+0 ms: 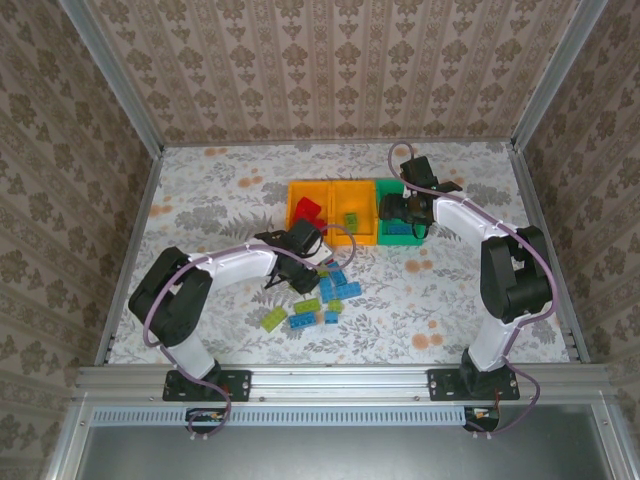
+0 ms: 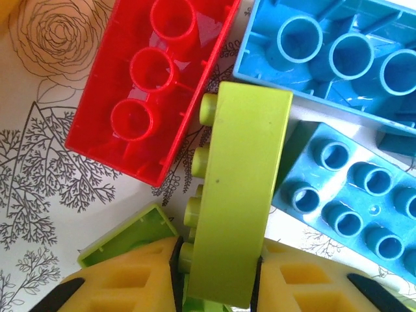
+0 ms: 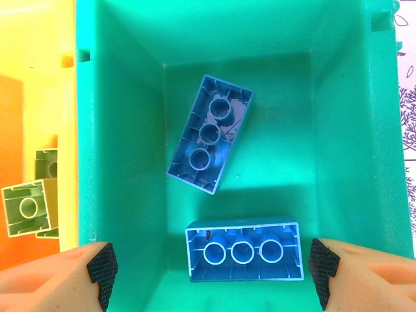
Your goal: Sort the legos into containers by color
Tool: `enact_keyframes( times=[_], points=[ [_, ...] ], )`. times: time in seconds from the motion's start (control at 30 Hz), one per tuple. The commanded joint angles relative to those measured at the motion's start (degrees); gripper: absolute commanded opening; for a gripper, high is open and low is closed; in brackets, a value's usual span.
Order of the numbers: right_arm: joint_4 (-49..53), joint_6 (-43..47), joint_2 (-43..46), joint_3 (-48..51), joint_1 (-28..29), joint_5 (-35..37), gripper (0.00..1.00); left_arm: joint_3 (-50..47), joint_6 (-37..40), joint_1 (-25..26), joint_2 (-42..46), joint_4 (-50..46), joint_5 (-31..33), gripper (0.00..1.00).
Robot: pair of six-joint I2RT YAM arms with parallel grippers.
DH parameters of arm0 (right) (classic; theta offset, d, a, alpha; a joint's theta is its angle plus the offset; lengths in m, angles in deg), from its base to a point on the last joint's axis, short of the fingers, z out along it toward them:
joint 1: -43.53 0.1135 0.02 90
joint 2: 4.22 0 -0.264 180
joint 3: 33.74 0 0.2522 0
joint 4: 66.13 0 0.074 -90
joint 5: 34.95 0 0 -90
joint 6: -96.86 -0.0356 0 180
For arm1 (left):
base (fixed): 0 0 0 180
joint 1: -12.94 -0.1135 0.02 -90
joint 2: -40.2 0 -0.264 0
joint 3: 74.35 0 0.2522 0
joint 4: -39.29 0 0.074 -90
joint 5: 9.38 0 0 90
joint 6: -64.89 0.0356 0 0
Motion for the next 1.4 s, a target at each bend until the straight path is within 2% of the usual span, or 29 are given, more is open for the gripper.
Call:
enact_keyframes(
  times=[0.0,0.43,0.73,0.9,1.03,1.2,1.37],
  points=[
    [0.9,-0.7,0.9,1.3,-0.6,0.0,0.81,0.4,-1.6,0.4,2.6,-1.3,1.2,0.31],
    [0.8,-1.0,1.2,1.4,-0.6,-0.1,0.81,1.4,-4.2,1.2,7.3,-4.2,4.3,0.31],
    [-1.7,-1.6,3.6,3.3,-0.6,-3.4,0.82,8.2,-4.5,1.3,8.1,-1.0,-0.9,0.30],
    [-2.0,-2.0,5.5,3.8,-0.6,-4.2,0.82,17.1,-4.9,1.2,2.2,0.8,-4.4,0.30],
    [-2.1,-2.5,6.9,4.7,-0.5,-4.9,0.81,28.5,-6.6,0.7,-6.7,-3.2,-4.6,0.30],
    [-3.4,-3.8,7.9,5.9,-0.5,-6.4,0.81,39.9,-13.6,-1.5,-16.4,-6.9,-6.1,0.29],
    [-4.1,-4.6,8.0,6.7,-0.6,-6.8,0.81,45.4,-22.3,-5.1,-22.3,-6.2,-11.8,0.29]
  ],
)
